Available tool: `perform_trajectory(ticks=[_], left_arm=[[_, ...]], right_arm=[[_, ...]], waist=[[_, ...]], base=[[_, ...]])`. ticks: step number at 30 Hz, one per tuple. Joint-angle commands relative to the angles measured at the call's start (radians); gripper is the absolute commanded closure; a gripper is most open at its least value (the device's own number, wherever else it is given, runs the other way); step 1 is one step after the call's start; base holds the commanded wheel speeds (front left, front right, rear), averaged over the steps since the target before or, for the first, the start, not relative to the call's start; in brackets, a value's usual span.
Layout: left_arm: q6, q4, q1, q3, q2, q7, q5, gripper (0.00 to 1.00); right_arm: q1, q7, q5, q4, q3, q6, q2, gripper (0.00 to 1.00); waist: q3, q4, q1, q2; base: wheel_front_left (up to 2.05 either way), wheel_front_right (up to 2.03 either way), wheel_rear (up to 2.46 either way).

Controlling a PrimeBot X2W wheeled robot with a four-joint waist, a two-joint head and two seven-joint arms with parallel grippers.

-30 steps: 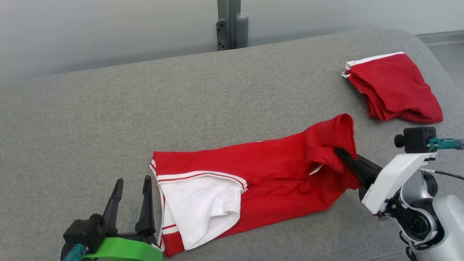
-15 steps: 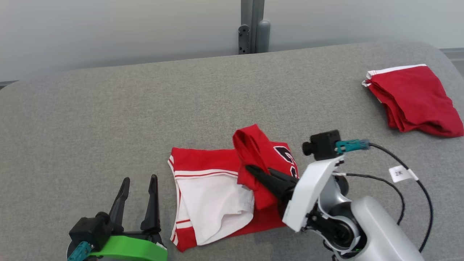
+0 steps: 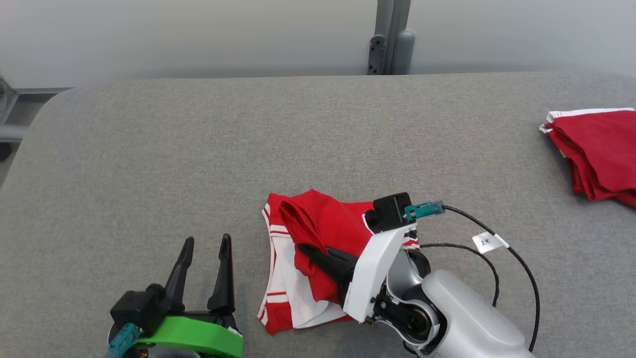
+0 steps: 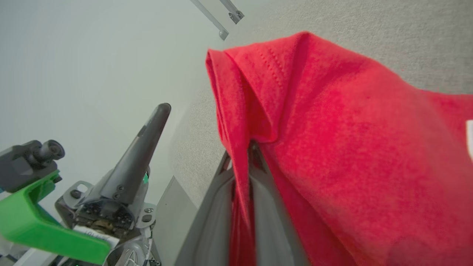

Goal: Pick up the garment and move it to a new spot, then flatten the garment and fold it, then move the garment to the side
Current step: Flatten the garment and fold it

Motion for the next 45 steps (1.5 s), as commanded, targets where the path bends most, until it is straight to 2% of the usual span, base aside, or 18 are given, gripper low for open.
perform_trajectory(ticks=[1, 4, 6, 7, 8, 19, 24, 29, 33, 38, 45], left_arm=[[-0.006, 0.003, -0.016, 0.002, -0.003, -0.003, 0.004, 0.0], [-0.01, 0.011, -0.021, 0.001, -0.014, -0.003, 0.009, 0.0], [-0.014, 0.014, -0.025, 0.0, -0.019, -0.003, 0.011, 0.0], [-0.016, 0.016, -0.025, 0.001, -0.021, -0.003, 0.013, 0.0], [-0.017, 0.017, -0.024, 0.001, -0.022, -0.003, 0.015, 0.0], [-0.035, 0.027, -0.031, 0.024, -0.038, -0.003, 0.03, 0.0], [-0.039, 0.023, -0.029, 0.03, -0.041, -0.003, 0.045, 0.0], [-0.044, 0.025, -0.043, 0.024, -0.036, -0.003, 0.065, 0.0], [-0.036, 0.021, -0.06, 0.024, -0.029, -0.003, 0.089, 0.0], [-0.023, 0.019, -0.068, 0.032, -0.028, -0.003, 0.104, 0.0], [-0.007, 0.02, -0.043, 0.056, -0.028, -0.003, 0.114, 0.0]], right_arm=[[-0.021, -0.018, 0.017, 0.027, 0.016, 0.001, -0.002, 1.0], [-0.06, -0.046, 0.031, 0.101, 0.056, 0.001, -0.001, 1.0], [-0.085, -0.063, 0.043, 0.139, 0.082, 0.001, -0.001, 0.53], [-0.094, -0.069, 0.052, 0.15, 0.095, 0.001, -0.001, 0.12], [-0.105, -0.076, 0.062, 0.164, 0.108, 0.001, -0.001, 0.0], [-0.208, -0.209, 0.166, 0.239, 0.198, 0.001, -0.002, 0.0], [-0.259, -0.315, 0.096, 0.29, 0.19, 0.001, -0.002, 0.0], [-0.283, -0.452, -0.032, 0.344, 0.145, 0.001, -0.002, 0.0], [-0.252, -0.551, -0.149, 0.395, 0.065, 0.001, -0.001, 0.0], [-0.182, -0.585, -0.298, 0.385, -0.093, 0.001, -0.004, 0.0], [0.035, -0.585, -0.564, 0.156, -0.391, 0.001, -0.005, 0.0]], waist=[[0.003, 0.014, 0.0, 0.0], [0.004, 0.025, 0.0, 0.0], [0.005, 0.031, 0.0, 0.0], [0.005, 0.033, 0.0, 0.0], [0.005, 0.035, 0.0, 0.0], [0.009, 0.032, 0.0, 0.0], [0.016, 0.016, 0.0, 0.0], [0.019, -0.005, 0.0, 0.0], [0.017, -0.026, 0.0, 0.0], [0.011, -0.047, 0.0, 0.0], [-0.008, -0.069, 0.0, 0.0]], base=[[0.0, 0.0, 0.0], [0.0, 0.0, 0.0], [0.0, 0.0, 0.0], [0.0, 0.0, 0.0], [0.0, 0.0, 0.0], [0.0, 0.0, 0.0], [0.0, 0.0, 0.0], [0.0, 0.0, 0.0], [0.0, 0.0, 0.0], [0.0, 0.0, 0.0], [0.0, 0.0, 0.0]])
